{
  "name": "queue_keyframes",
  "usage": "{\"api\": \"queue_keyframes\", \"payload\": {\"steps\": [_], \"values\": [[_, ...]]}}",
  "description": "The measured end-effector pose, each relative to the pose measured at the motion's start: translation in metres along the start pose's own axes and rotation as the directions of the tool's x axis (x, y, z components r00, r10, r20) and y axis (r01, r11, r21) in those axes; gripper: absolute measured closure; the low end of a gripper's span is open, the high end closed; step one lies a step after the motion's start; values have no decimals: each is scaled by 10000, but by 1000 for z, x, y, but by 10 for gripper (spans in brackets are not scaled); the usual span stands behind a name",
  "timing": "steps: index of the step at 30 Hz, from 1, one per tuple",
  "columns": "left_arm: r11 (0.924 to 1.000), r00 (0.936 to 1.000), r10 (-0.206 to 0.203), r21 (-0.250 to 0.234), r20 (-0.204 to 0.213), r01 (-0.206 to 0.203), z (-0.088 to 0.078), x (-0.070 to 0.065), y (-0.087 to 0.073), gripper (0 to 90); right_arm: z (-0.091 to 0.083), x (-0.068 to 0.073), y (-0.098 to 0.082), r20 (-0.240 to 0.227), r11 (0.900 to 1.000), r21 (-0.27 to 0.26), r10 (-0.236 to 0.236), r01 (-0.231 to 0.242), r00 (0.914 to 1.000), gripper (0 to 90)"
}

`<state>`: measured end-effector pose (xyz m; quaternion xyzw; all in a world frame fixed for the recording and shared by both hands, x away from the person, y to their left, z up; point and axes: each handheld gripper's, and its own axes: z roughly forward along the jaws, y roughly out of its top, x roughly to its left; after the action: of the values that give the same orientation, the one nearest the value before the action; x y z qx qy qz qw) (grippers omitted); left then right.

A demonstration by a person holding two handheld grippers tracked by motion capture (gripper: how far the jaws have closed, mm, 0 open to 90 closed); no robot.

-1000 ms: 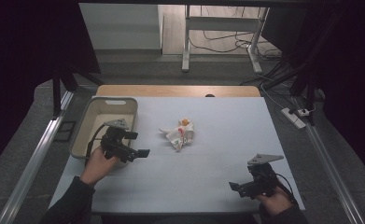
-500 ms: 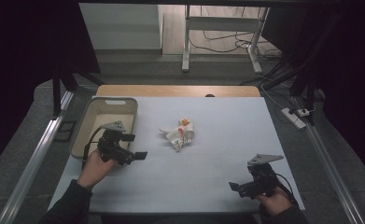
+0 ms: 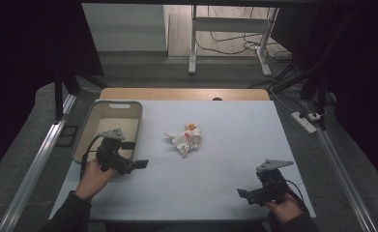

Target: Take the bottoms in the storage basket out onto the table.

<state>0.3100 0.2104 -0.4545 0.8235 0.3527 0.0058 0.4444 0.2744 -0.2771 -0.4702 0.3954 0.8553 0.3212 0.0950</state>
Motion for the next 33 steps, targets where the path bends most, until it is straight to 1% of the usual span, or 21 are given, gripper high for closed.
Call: {"api": "queue_keyframes", "payload": {"steps": [4,13,20,28,33], "values": [[9999,9999,-145,-82,-60,144,-4,0,-4,0,0,0,0,11,10000,1,6,-6,10000,2],[9996,9997,-212,-211,-137,209,-13,-1,-13,0,0,0,0,20,10000,3,-13,13,10000,2],[9984,9993,-360,-438,-98,356,-21,-1,-19,0,0,0,0,17,10000,1,-11,11,10000,2],[9980,9988,-443,-470,-227,432,-26,-2,-28,0,0,0,0,20,10000,13,-17,17,10000,2],[9976,9986,-497,-489,-204,486,-29,-2,-33,0,0,0,0,16,10000,17,-20,20,10000,2]]}}
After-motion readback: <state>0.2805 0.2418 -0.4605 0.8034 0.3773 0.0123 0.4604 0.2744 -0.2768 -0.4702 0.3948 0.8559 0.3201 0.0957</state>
